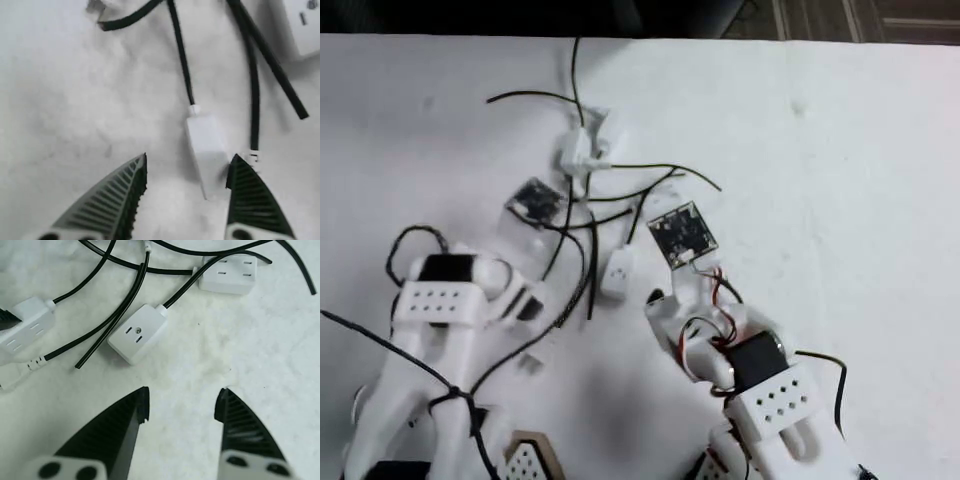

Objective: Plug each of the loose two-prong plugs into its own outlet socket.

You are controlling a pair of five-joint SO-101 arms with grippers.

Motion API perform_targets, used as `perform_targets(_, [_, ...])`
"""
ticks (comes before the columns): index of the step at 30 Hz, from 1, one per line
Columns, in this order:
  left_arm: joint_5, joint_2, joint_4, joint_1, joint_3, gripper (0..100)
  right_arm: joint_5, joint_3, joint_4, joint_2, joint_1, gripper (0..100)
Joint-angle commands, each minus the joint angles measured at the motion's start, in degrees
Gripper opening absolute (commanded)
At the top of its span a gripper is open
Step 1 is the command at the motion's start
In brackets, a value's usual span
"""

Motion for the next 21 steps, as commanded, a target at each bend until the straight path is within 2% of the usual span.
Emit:
perform_targets(1, [-3.1,-1.6,-1.9,-3.7,0.0,26,0.1,-0.7,0.7,-0.5,0.5,21.8])
perform_targets(7, [-3.6,7.0,-4.0,-6.6,-1.7,26,0.1,-0.7,0.7,-0.5,0.5,21.8])
perform_targets(11, [-3.3,15.4,-4.3,-8.6,-7.7,26,0.1,-0.6,0.7,-0.5,0.5,21.8])
perform_targets(21, [-3.1,18.3,10.7,-8.7,-24.4,26,0.1,-0.6,0.6,-0.5,0.5,21.8])
